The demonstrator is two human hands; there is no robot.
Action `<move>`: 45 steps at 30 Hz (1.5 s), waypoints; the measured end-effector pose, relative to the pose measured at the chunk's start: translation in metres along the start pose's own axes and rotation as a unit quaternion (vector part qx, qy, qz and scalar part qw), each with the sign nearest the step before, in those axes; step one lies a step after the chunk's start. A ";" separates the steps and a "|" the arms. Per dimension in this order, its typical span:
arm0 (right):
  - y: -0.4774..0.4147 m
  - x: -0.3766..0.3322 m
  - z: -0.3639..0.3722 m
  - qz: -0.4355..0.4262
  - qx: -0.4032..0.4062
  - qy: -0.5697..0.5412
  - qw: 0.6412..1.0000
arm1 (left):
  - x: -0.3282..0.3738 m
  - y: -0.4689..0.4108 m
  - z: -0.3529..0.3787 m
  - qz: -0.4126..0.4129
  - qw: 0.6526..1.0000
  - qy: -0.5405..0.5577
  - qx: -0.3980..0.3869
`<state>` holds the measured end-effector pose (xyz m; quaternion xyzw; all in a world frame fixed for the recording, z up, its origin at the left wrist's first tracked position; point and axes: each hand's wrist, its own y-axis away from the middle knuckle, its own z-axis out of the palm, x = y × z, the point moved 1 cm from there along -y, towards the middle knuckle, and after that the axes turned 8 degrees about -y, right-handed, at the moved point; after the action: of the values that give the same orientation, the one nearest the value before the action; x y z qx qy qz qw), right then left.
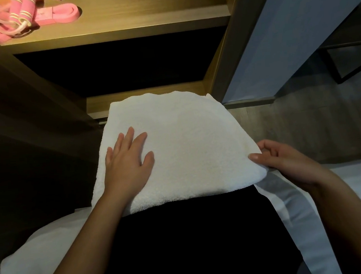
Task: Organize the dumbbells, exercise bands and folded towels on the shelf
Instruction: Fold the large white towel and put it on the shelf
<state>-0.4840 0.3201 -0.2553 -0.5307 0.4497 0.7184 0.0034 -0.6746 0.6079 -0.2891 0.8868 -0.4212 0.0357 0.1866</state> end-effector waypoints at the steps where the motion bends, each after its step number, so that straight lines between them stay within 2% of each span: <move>1: 0.000 0.000 0.002 -0.008 0.004 -0.003 1.000 | 0.000 0.000 0.000 0.000 1.000 0.001 0.000; 6: 0.000 -0.001 0.013 0.003 0.029 -0.019 0.999 | 0.000 0.001 0.000 -0.004 1.000 0.004 0.002; 10: -0.003 0.002 0.008 0.032 0.010 0.013 0.999 | -0.001 0.001 0.001 -0.001 1.000 0.001 0.004; 16: -0.011 -0.005 0.010 0.066 -0.121 -0.040 0.990 | -0.003 0.000 0.001 -0.001 1.000 -0.004 0.005; 18: -0.011 -0.004 0.013 0.067 -0.143 -0.049 0.986 | -0.004 -0.001 0.002 0.000 1.000 -0.007 0.003; 21: -0.011 -0.004 0.016 0.028 -0.136 -0.052 0.989 | -0.005 -0.003 0.001 -0.003 1.000 -0.012 0.003; 26: -0.006 -0.007 0.008 -0.019 -0.113 0.047 0.992 | -0.005 0.000 0.004 -0.010 1.000 -0.014 0.002; 35: 0.003 0.022 0.002 0.052 -0.057 0.013 0.997 | -0.003 0.003 0.003 -0.068 0.996 -0.047 -0.022; 37: 0.005 0.012 0.012 0.062 -0.014 0.042 0.997 | -0.002 0.007 -0.003 -0.056 0.996 -0.061 -0.025; 39: 0.006 0.005 0.026 0.020 0.087 0.195 0.977 | 0.002 0.019 -0.011 -0.007 0.997 -0.070 -0.018; 41: 0.008 -0.003 0.049 -0.056 0.133 0.412 0.900 | 0.009 0.033 -0.019 0.053 0.996 -0.071 -0.011; 42: 0.007 -0.007 0.063 -0.090 0.126 0.471 0.868 | 0.014 0.036 -0.021 0.072 0.995 -0.068 -0.010; 43: 0.002 -0.011 0.076 -0.117 0.105 0.501 0.851 | 0.019 0.037 -0.023 0.084 0.995 -0.062 -0.003; 45: -0.011 -0.018 0.105 -0.151 0.071 0.529 0.832 | 0.032 0.030 -0.023 0.098 0.993 -0.059 0.022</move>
<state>-0.5504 0.4033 -0.2446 -0.8895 0.3466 0.2842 -0.0891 -0.6749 0.5752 -0.2517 0.8459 -0.5152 0.0109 0.1373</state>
